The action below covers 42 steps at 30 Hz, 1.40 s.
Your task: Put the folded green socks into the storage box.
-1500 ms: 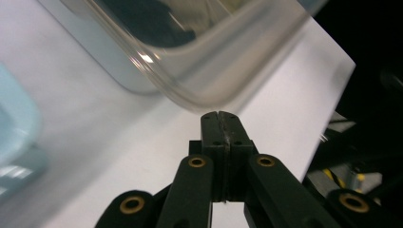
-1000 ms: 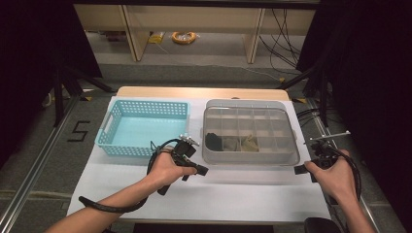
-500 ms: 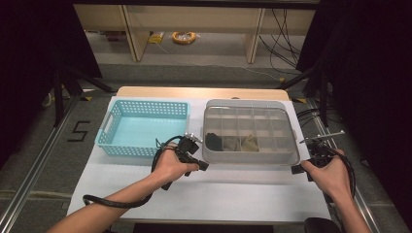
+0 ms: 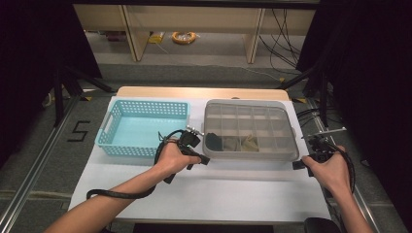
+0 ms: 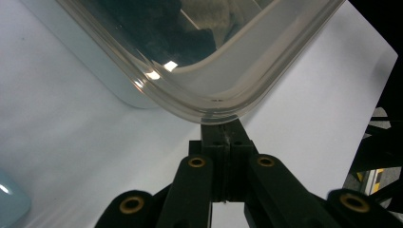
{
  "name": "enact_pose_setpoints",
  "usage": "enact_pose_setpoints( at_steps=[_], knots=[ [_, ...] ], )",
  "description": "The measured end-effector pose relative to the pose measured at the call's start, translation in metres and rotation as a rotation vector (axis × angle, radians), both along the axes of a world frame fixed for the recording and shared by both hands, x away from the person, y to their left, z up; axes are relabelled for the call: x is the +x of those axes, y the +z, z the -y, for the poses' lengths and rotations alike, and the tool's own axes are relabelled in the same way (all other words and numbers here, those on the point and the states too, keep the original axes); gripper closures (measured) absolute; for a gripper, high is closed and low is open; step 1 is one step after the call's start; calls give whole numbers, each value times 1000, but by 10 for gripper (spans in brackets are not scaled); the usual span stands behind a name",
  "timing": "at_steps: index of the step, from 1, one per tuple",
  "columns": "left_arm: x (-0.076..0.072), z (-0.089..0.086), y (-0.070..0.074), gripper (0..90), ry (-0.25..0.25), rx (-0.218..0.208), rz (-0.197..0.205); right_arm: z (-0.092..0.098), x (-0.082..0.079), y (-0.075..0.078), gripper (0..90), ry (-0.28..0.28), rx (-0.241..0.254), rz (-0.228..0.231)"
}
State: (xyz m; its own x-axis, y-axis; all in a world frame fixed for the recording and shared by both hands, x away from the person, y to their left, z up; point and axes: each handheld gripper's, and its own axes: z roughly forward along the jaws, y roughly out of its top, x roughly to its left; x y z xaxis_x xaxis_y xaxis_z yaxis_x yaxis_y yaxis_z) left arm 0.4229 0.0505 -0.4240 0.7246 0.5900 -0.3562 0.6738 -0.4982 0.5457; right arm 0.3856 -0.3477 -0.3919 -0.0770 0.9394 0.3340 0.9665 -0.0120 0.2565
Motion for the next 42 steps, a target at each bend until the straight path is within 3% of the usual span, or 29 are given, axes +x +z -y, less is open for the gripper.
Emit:
enact_pose_setpoints(
  at_steps=[1, 2, 4, 5, 6, 7, 8, 9, 11, 12, 13, 14, 16, 18, 20, 21, 23, 24, 26, 28, 30, 31, 33, 35, 36, 42],
  knots=[
    [-1, 3, -1, 898, 42, -39, -19, 0, 1, -1, 900, -5, -18, 13],
    [2, 1, 1, 898, 11, -5, -8, 3, 3, -2, 900, 19, -23, 23],
    [4, 1, 1, 898, 7, 4, -12, 2, 3, 0, 900, -6, -10, 21],
    [5, 2, 1, 898, 11, 3, -9, 4, 4, 0, 900, 9, -16, 19],
    [6, 2, 1, 898, 7, 7, -9, 1, 4, 0, 900, -47, -10, 1],
    [6, 3, 2, 898, 17, 6, -23, 6, 6, -1, 900, 5, -29, 23],
    [8, 3, 2, 898, 6, 14, -27, 3, 6, 1, 900, -33, 2, -2],
    [7, 6, 1, 898, 35, -4, -36, 2, 6, 0, 900, -58, 13, 11],
    [9, 6, 1, 898, 28, 5, -38, 5, 8, 0, 900, -21, -9, 8],
    [11, 5, 1, 898, 13, 13, -27, 3, 8, 0, 900, -55, 6, 4],
    [11, 5, 1, 898, 20, 13, -36, 9, 9, -1, 900, 24, -27, 24],
    [12, 5, 2, 898, 23, 9, -35, 6, 10, -1, 900, -19, -18, 30],
    [14, 5, 2, 898, 22, 4, -38, 7, 10, 0, 900, -20, -29, 31],
    [15, 5, 3, 898, 21, 13, -26, 4, 11, 2, 900, -73, 9, 14],
    [16, 5, 3, 898, 28, 14, -33, 4, 11, 2, 900, -76, 13, 28],
    [16, 6, 3, 898, 35, 9, -35, 5, 11, 1, 900, -74, -9, 51],
    [17, 5, 3, 898, 25, 12, -32, 7, 11, 4, 900, -53, -9, 29],
    [16, 5, 3, 898, 24, 7, -34, 12, 12, 3, 900, -9, -28, 62],
    [14, 5, 4, 897, 36, -13, -40, 10, 12, 4, 900, -45, -15, 60],
    [12, 3, 6, 897, 51, -37, -35, 14, 11, 5, 900, -16, -22, 86],
    [10, -1, 9, 897, 56, -50, -32, 14, 10, 8, 900, -47, -1, 110],
    [9, -4, 11, 897, 65, -63, -28, 10, 8, 13, 900, -116, 18, 86],
    [8, -9, 16, 886, 75, -83, -17, 14, 8, 15, 900, -104, 34, 128],
    [6, -13, 22, 868, 105, -117, -6, 14, 8, 17, 878, -130, 50, 128],
    [6, -14, 24, 862, 109, -131, -4, 17, 10, 18, 858, -122, 27, 151],
    [12, -24, 26, 769, 190, -140, 31, 15, 15, 18, 758, -147, 81, 115]
  ],
)
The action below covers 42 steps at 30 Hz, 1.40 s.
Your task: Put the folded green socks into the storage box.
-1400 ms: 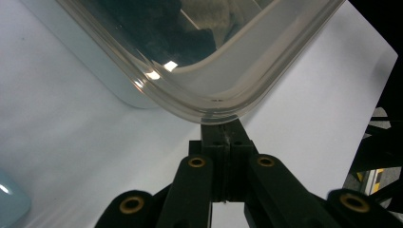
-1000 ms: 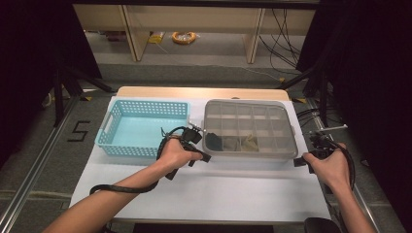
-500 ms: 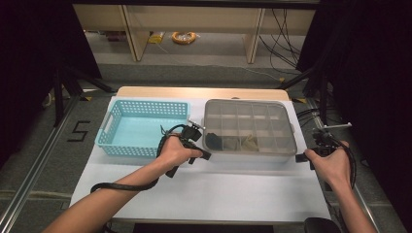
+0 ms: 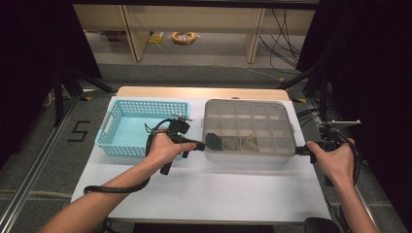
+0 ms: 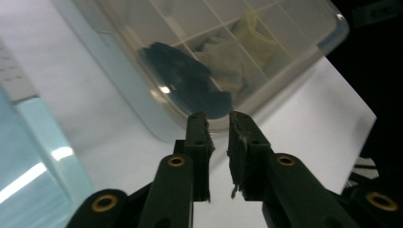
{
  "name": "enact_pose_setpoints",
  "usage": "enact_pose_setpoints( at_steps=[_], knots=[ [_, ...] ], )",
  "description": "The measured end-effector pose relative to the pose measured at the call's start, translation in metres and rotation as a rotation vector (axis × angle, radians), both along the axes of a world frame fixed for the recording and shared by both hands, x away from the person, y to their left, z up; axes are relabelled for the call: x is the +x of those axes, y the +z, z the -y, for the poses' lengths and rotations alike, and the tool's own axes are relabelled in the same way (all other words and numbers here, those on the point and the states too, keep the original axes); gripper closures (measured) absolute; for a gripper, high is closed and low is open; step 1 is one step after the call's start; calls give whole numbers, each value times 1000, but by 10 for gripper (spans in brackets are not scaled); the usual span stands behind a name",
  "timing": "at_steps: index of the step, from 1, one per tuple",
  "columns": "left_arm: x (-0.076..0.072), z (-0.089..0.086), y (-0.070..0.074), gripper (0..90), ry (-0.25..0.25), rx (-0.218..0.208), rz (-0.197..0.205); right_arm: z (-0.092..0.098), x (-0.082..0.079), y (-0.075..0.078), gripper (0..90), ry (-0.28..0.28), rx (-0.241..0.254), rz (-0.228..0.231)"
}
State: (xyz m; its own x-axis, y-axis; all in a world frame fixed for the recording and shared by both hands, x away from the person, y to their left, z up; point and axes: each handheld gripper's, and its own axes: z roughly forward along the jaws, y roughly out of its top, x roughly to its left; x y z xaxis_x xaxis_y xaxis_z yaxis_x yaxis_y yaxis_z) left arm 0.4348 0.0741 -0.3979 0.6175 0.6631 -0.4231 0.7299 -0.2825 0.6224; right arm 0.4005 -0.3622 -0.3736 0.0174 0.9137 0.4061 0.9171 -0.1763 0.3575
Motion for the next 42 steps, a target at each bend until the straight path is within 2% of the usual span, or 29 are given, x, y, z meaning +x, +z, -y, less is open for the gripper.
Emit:
enact_pose_setpoints(
  at_steps=[1, 2, 4, 5, 6, 7, 8, 9, 11, 13, 14, 15, 17, 19, 20, 21, 22, 23, 26, 27, 29, 31, 32, 33, 34, 38, 39, 40, 42],
  knots=[
    [1, -1, -2, 756, 21, -9, -2, 1, 1, -1, 742, 13, -8, 8],
    [2, -1, -2, 729, 21, -2, -1, -1, 2, -1, 711, -20, 17, -14],
    [4, -1, -4, 692, 40, -8, 1, 1, 3, -2, 687, -6, 10, 6],
    [4, -1, -5, 675, 44, -2, 4, 0, 4, -3, 678, -19, 28, -8],
    [5, -1, -6, 654, 45, 4, 3, 1, 5, -4, 665, -8, 15, -6],
    [5, -1, -7, 653, 50, 2, -3, 0, 6, -4, 655, -26, 26, -17],
    [5, -1, -8, 654, 55, 1, -6, 0, 7, -5, 650, -20, 24, -18],
    [6, 0, -9, 655, 55, 5, -5, -1, 8, -6, 645, -46, 51, -28],
    [6, 0, -11, 657, 52, -1, -19, 4, 8, -9, 636, 13, 13, -22],
    [7, 0, -12, 660, 55, -6, -25, 3, 9, -9, 628, -14, 34, -51],
    [7, 1, -12, 663, 55, -7, -26, 3, 9, -10, 623, -9, 48, -57],
    [7, 1, -13, 667, 55, -9, -30, 5, 10, -12, 621, 8, 49, -37],
    [7, 2, -14, 675, 49, -2, -30, 3, 11, -11, 616, -17, 64, -70],
    [6, 3, -15, 679, 43, -1, -37, 5, 11, -12, 612, -8, 73, -68],
    [6, 4, -15, 683, 40, 1, -37, 4, 11, -12, 610, -24, 93, -78],
    [6, 4, -16, 685, 39, -2, -42, 4, 11, -11, 607, -22, 93, -85],
    [7, 5, -16, 689, 40, -8, -46, 8, 12, -14, 603, 17, 69, -62],
    [7, 5, -16, 691, 37, -4, -47, 5, 11, -13, 599, -15, 100, -95],
    [7, 5, -16, 697, 35, 0, -45, 5, 12, -15, 591, -9, 105, -93],
    [7, 5, -16, 698, 35, 5, -47, 3, 12, -13, 590, -24, 121, -117],
    [6, 5, -16, 701, 34, 12, -44, 3, 11, -15, 588, -15, 118, -103],
    [7, 5, -17, 704, 29, 7, -44, 3, 11, -14, 590, -28, 125, -120],
    [7, 5, -17, 705, 27, 15, -44, 6, 12, -17, 592, 13, 99, -84],
    [7, 6, -17, 706, 26, 20, -43, 3, 11, -14, 593, -30, 124, -121],
    [7, 6, -17, 707, 25, 25, -41, 4, 11, -16, 597, -13, 115, -101],
    [7, 6, -18, 707, 23, 21, -39, 7, 11, -18, 606, -16, 137, -91],
    [7, 6, -18, 706, 25, 17, -40, 6, 11, -18, 606, -22, 132, -98],
    [7, 5, -18, 708, 25, 17, -40, 5, 11, -19, 606, -42, 136, -74],
    [6, 6, -18, 707, 28, 19, -41, 6, 11, -17, 605, -22, 142, -104]
  ],
)
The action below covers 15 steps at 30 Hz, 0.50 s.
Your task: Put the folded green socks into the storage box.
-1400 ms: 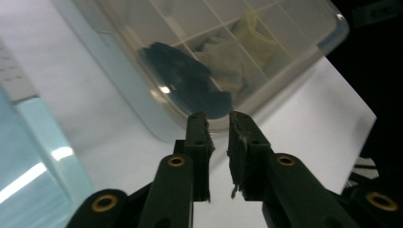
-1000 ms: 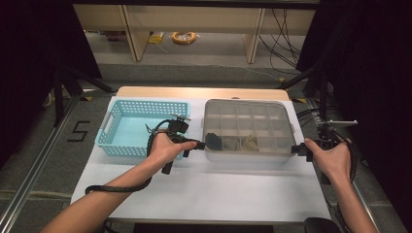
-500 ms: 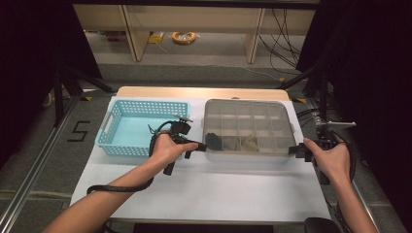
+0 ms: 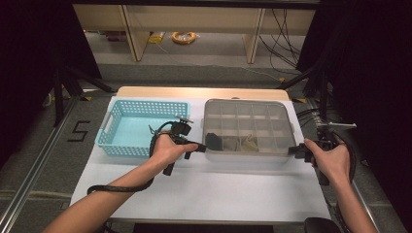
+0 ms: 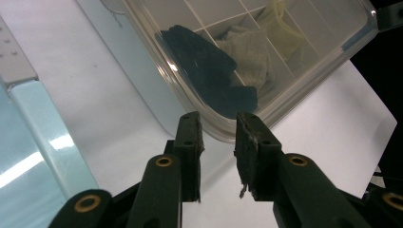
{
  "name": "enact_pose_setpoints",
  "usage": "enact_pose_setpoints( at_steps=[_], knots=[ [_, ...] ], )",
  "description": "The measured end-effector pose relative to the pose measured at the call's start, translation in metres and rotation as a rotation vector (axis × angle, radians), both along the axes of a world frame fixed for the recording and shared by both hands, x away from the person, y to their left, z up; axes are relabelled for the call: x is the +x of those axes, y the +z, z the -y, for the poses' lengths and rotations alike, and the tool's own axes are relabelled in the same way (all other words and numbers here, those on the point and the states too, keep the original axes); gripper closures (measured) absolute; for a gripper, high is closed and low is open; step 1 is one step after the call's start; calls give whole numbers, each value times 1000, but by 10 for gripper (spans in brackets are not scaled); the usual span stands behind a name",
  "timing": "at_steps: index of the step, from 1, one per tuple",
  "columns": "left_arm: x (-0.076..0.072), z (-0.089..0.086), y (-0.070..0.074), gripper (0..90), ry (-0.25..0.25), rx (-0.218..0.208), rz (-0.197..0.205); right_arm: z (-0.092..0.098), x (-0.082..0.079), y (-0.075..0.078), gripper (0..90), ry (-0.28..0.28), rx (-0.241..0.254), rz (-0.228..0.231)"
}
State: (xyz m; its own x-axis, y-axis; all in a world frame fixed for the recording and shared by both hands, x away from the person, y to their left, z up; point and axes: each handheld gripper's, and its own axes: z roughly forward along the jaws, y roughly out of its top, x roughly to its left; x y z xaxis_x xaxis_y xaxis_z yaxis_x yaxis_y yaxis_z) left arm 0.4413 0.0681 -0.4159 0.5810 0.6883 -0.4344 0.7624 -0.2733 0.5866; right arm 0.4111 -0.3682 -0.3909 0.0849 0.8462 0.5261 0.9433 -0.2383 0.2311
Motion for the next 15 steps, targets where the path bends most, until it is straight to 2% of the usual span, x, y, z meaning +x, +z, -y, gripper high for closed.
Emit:
enact_pose_setpoints(
  at_steps=[3, 4, 7, 8, 9, 10, 12, 15],
  knots=[
    [0, 0, 1, 726, -2, -22, 7, -2, 1, 0, 602, -9, 13, -8],
    [0, 1, 2, 730, -3, -24, 10, -1, 0, -1, 603, 6, 3, -6],
    [0, 1, 2, 731, -6, -14, 19, -2, 1, 1, 631, -35, 13, -16],
    [0, 1, 1, 731, -5, -14, 16, -1, 1, 1, 643, -31, 4, -9],
    [1, 0, 1, 731, -2, -10, 18, -1, 0, 2, 649, -39, 21, -21],
    [0, -1, 0, 733, 5, -11, 21, 1, -1, 1, 652, -6, 6, -10],
    [-1, -2, 0, 747, 1, -7, 30, 1, -1, 0, 653, -2, 1, -4],
    [-3, -3, 1, 792, -12, -1, 21, 2, -2, 0, 659, 0, 5, -5]
  ],
)
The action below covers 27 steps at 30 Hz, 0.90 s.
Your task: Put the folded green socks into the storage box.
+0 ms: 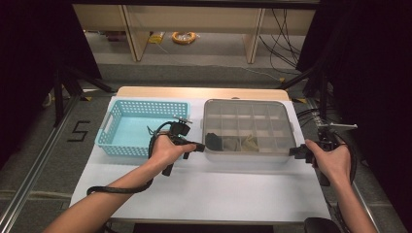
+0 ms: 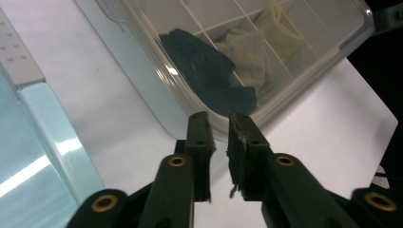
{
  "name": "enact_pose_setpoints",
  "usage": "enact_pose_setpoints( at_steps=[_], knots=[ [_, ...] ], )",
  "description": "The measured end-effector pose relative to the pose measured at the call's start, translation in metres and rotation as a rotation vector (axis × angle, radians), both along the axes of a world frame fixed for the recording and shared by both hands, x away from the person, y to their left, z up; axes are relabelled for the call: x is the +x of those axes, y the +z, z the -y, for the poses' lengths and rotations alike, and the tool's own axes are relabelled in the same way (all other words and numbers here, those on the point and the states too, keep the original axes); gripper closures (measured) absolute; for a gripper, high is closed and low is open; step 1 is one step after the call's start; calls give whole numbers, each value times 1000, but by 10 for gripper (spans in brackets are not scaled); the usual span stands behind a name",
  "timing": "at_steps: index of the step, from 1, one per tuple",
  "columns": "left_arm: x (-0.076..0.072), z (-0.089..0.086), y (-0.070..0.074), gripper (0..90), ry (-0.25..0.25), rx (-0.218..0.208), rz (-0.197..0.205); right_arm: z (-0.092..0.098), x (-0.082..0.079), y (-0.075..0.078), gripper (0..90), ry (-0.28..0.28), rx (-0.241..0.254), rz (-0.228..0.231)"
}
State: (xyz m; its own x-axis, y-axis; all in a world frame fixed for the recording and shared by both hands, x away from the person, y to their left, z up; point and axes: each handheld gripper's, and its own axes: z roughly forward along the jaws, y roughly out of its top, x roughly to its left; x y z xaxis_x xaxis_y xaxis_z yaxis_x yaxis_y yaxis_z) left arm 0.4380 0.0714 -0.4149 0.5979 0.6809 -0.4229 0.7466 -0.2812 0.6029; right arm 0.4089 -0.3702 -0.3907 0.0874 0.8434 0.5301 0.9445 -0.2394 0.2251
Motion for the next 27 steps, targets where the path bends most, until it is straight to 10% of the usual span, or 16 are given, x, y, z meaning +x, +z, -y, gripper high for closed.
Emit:
enact_pose_setpoints(
  at_steps=[7, 15, 27],
  knots=[
    [-2, -3, -3, 895, -34, 29, -20, -3, -5, 2, 718, -45, 1, -9],
    [-3, 0, -8, 899, -94, 100, -27, -5, -16, 5, 891, 8, -74, -21],
    [0, 3, -8, 899, -93, 110, -14, -8, -14, -6, 900, 72, -114, -27]
  ],
)
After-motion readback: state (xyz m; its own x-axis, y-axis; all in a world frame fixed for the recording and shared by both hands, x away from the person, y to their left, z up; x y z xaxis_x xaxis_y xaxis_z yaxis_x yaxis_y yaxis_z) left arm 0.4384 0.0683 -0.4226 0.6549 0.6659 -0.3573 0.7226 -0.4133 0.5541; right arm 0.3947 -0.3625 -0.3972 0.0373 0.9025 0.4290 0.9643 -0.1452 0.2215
